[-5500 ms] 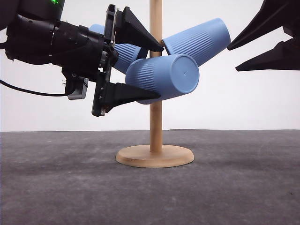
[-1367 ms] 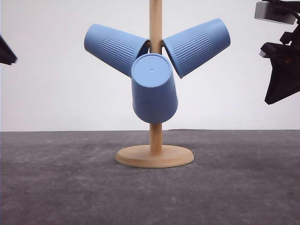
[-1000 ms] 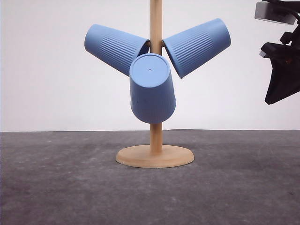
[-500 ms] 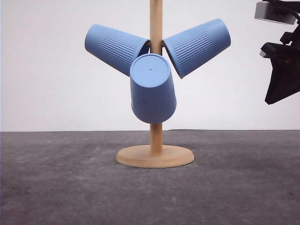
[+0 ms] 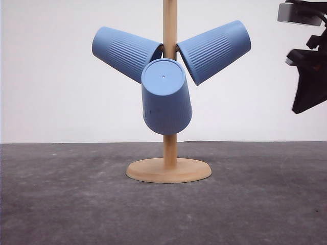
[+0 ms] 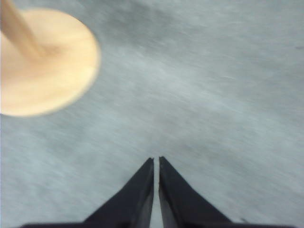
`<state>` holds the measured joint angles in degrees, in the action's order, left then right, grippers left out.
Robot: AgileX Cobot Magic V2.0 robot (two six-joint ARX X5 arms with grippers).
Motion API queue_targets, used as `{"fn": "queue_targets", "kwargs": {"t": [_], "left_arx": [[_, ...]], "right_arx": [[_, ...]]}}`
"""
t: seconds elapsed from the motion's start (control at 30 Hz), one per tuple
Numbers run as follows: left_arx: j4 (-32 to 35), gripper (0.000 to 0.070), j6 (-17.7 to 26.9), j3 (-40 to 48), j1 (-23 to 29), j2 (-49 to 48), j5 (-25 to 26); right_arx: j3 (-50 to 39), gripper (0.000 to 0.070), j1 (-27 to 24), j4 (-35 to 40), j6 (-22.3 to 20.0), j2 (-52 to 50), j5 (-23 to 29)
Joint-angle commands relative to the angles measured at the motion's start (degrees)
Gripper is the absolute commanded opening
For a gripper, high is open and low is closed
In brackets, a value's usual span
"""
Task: Place three cups
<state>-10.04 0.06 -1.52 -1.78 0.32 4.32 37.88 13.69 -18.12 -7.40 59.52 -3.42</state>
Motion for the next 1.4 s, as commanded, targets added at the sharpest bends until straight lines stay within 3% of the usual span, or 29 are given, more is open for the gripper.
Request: {"fn": "queue_targets", "kwargs": {"t": [0.0,0.13,0.3,0.5,1.37], "left_arx": [[0.7,0.0000,0.4,0.8,-0.1,0.0,0.0],[0.8,0.0000,0.4,0.8,-0.1,0.0,0.0],[0.8,0.0000,0.4,0.8,-0.1,0.0,0.0],[0.8,0.0000,0.4,0.8,-0.1,0.0,0.0],[1.0,0.0000,0.4,0.7,-0.1,-0.1,0.0]], "right_arx": [[-4.9,0.0013,-0.7,1.9,1.2,-6.3,0.7],[-18.6,0.0013,-2.8,7.9,5.1,-24.4,3.0],[-30.0,0.0013,-5.5,8.7,6.6,-45.0,9.1],[-37.1,0.0013,-10.0,9.5,7.6,-57.3,10.9],[-37.2,0.0013,-11.3,9.6,7.2,-59.3,11.0]]}}
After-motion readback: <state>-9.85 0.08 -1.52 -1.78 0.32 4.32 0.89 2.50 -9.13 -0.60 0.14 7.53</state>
